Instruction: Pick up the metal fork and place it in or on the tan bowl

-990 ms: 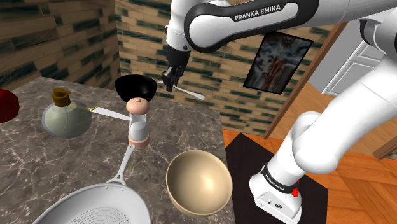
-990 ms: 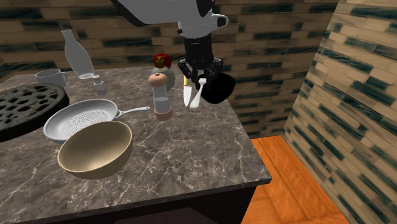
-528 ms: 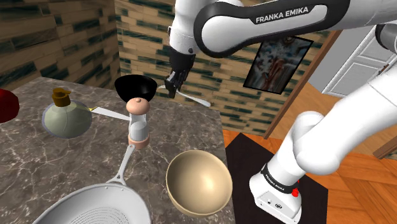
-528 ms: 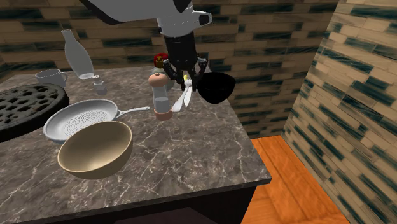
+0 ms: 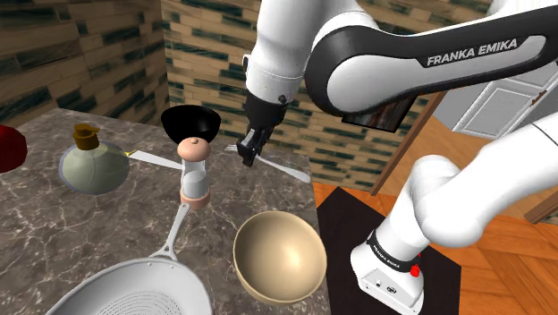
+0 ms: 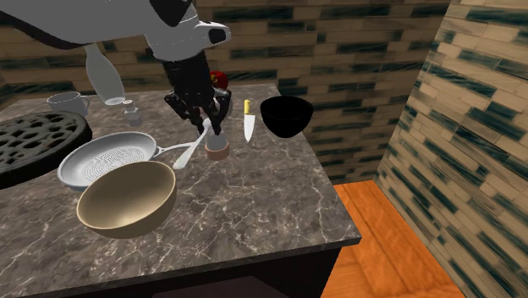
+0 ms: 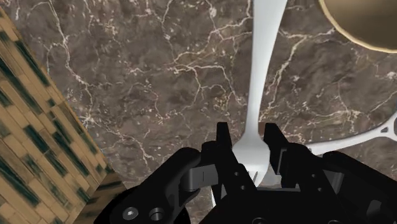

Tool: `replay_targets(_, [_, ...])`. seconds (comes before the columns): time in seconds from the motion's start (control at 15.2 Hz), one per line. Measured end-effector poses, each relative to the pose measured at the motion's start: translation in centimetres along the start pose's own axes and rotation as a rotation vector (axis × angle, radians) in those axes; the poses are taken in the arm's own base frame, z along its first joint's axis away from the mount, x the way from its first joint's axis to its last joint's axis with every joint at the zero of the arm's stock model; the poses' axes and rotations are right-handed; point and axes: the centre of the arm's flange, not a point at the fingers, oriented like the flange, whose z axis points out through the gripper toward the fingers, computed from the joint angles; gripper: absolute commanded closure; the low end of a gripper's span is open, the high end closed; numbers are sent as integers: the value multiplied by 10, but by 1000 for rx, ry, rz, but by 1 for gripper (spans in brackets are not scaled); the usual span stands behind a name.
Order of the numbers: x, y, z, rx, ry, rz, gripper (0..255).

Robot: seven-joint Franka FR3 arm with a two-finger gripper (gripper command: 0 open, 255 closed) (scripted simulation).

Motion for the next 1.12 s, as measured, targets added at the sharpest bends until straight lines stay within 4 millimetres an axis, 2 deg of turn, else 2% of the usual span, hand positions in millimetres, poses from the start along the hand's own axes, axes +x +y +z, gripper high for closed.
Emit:
replay_targets(0.79, [-98, -128, -14, 0, 0, -1, 255])
replay_targets(0.99, [-112, -139, -9, -1, 0, 1, 255])
replay_targets(1.12, [-114, -141, 0, -1, -1, 1, 255])
